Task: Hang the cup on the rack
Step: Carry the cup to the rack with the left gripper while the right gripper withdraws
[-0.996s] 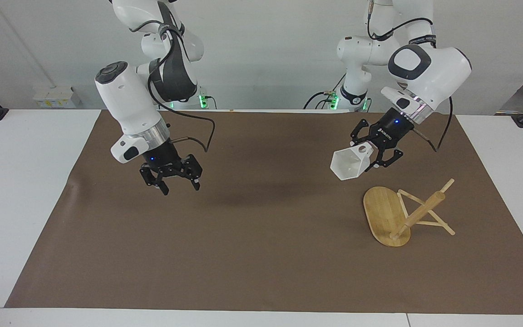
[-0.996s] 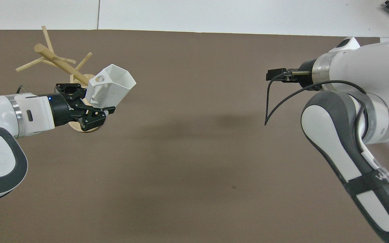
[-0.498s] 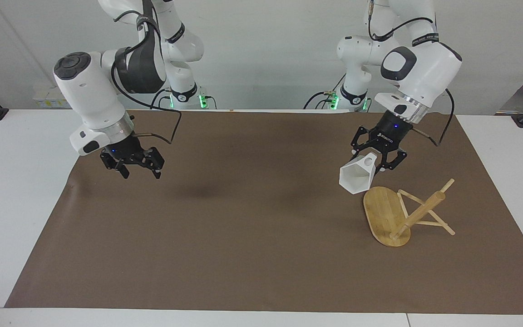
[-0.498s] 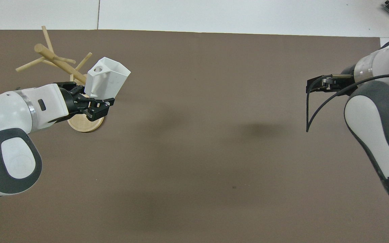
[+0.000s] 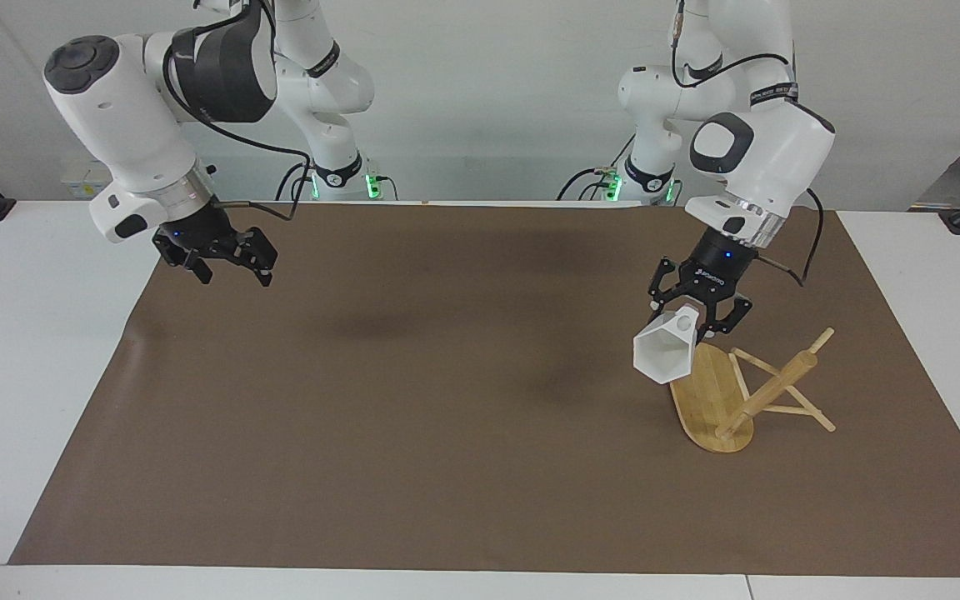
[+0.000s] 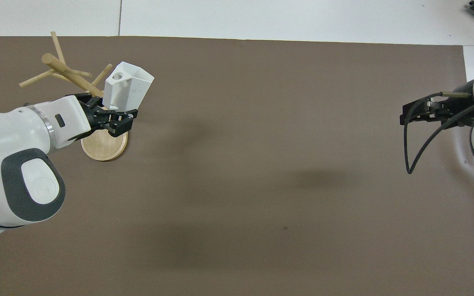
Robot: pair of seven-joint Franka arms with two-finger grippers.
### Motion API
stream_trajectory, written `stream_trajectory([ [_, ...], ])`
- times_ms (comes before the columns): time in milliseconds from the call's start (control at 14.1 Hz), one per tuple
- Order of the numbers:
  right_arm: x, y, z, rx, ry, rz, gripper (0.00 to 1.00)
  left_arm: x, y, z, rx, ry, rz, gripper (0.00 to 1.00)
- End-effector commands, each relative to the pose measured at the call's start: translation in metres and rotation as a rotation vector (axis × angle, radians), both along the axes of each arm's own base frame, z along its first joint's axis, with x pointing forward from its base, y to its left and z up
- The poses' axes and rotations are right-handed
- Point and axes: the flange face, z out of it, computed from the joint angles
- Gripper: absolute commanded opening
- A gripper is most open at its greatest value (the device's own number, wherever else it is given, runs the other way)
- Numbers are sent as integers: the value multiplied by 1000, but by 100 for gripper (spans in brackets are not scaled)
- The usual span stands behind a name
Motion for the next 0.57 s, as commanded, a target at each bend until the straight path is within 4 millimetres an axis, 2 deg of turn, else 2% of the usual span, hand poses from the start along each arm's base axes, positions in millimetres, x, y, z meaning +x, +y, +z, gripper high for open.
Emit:
stream_trajectory([
  [0, -11, -6, 19, -27, 22, -12, 100, 6, 12, 3, 7, -10, 40, 0],
  [71, -16, -7, 28, -28, 17, -14, 100, 7, 14, 1, 6, -7, 47, 0],
  [213, -21, -9, 34, -27, 17, -19, 100, 16, 30, -4, 6, -21, 97, 0],
  [498, -22, -18, 38, -30, 0, -28, 100, 17, 32, -11, -39, 26, 185, 0],
])
